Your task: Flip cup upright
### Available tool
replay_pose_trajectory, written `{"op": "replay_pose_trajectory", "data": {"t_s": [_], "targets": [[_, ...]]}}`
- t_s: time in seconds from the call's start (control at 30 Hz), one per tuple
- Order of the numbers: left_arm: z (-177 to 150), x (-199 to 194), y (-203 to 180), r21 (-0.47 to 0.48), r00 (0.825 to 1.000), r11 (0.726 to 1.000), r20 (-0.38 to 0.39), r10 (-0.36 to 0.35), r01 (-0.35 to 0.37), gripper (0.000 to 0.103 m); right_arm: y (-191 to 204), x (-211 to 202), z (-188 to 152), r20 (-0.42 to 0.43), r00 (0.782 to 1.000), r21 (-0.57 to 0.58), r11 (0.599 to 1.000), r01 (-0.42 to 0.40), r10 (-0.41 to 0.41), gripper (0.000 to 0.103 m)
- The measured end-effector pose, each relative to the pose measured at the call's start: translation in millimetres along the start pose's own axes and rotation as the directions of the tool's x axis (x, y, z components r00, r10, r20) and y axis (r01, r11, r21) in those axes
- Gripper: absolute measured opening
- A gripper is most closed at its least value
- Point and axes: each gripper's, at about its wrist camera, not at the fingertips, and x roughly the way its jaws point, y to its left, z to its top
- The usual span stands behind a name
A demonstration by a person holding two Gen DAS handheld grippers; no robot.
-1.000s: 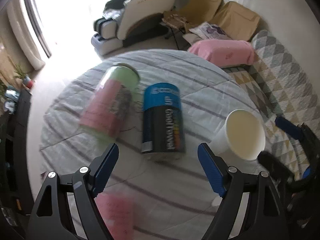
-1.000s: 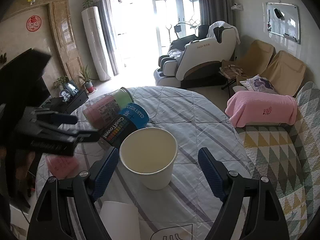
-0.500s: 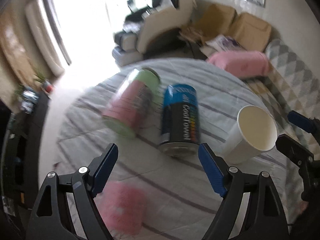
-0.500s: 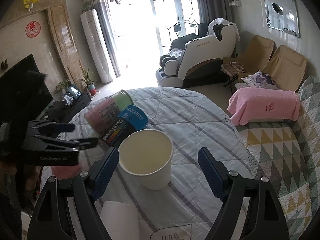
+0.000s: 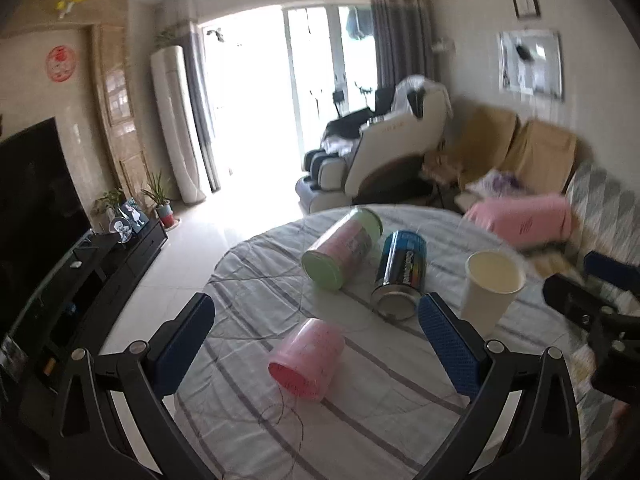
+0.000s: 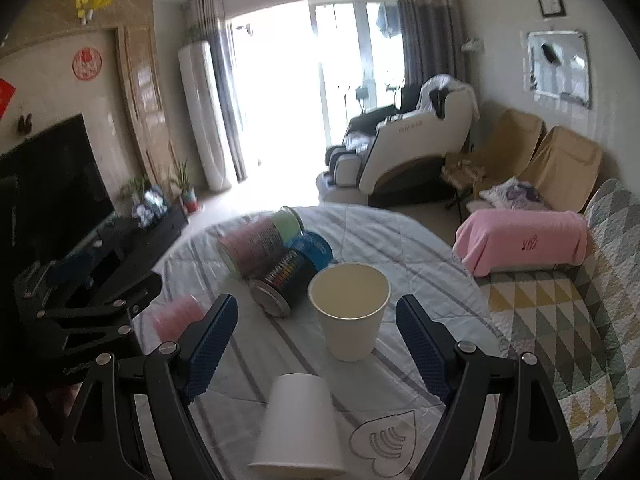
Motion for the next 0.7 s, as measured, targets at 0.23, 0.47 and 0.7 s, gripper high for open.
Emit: {"op": "replay_pose_trajectory", "data": {"t_s": [0.23,0.47,0.7], "targets": [[-18.3,-33.0,7.9,-0.011,0.999,1.0,0.04,-0.019,0.02,0.103,17.4,-32.5,-8.9,0.106,0.994,0.002,1.0,0.016,-0.016,0.083],[-25.6,-57.6,13.7,-0.031,0.995,1.0,0.1,0.002,0.001,0.103,28.5,-41.4,-10.9,0.133,0.99,-0.018,0.999,0.038,-0.035,0.083],[-28.1,-68.1,16.9,-0.042,0.99,0.999,0.138,-0.006,0.012,0.103,37.9,-46.6,-15.8,0.152,0.987,-0.038,0.998,0.056,-0.049,0.083]]}}
